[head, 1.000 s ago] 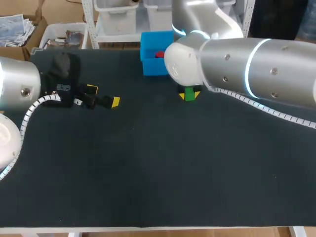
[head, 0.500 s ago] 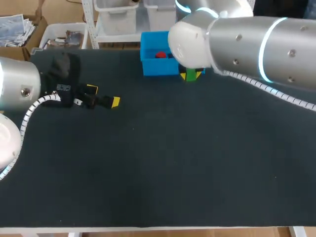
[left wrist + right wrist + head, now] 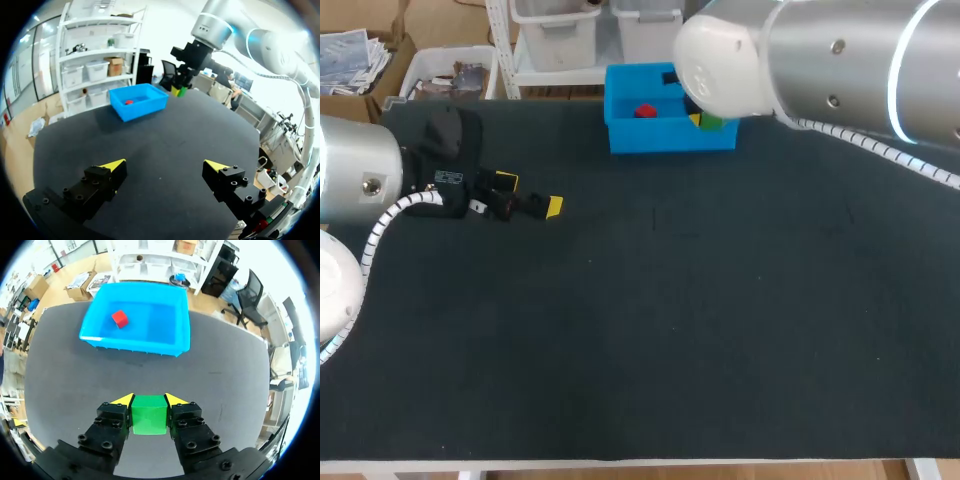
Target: Use the left arm to pick the red cube and place it into the blue plastic box first, then use the right arm to grasp the green cube and put it into the same blue plastic box after the first action is fully finished.
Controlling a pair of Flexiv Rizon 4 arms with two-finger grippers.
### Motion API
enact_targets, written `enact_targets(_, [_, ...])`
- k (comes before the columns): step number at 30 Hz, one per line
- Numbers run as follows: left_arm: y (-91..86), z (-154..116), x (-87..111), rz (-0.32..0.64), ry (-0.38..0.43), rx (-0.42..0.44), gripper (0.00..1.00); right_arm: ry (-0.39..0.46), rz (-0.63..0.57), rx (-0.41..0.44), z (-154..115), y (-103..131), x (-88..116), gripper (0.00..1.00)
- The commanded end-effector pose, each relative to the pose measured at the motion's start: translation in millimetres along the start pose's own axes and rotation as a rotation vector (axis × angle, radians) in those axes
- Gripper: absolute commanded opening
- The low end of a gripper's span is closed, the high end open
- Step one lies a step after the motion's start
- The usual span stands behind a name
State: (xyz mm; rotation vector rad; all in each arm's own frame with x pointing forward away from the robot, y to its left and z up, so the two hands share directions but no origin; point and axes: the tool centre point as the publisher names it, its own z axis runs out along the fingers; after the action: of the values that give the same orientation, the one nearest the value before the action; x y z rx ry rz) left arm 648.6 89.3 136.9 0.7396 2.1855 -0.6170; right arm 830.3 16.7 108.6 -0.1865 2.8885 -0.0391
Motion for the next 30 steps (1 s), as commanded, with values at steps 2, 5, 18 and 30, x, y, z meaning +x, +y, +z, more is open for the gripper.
enact_targets(2, [2.6,-1,2.1,0.003,-0.009,0.01,1.0,-0.093,0.004,0.006,-1,1,9,0.0])
enact_targets(5, [2.6,-1,2.1,0.003,-0.009,0.01,1.0,-0.093,0.004,0.006,-1,1,9,0.0])
enact_targets(18, [2.6,-1,2.1,0.003,-0.009,0.01,1.0,-0.093,0.004,0.006,-1,1,9,0.0])
enact_targets(30, [2.6,-1,2.1,0.003,-0.009,0.01,1.0,-0.167,0.067,-0.026,3,-4,-40,0.0])
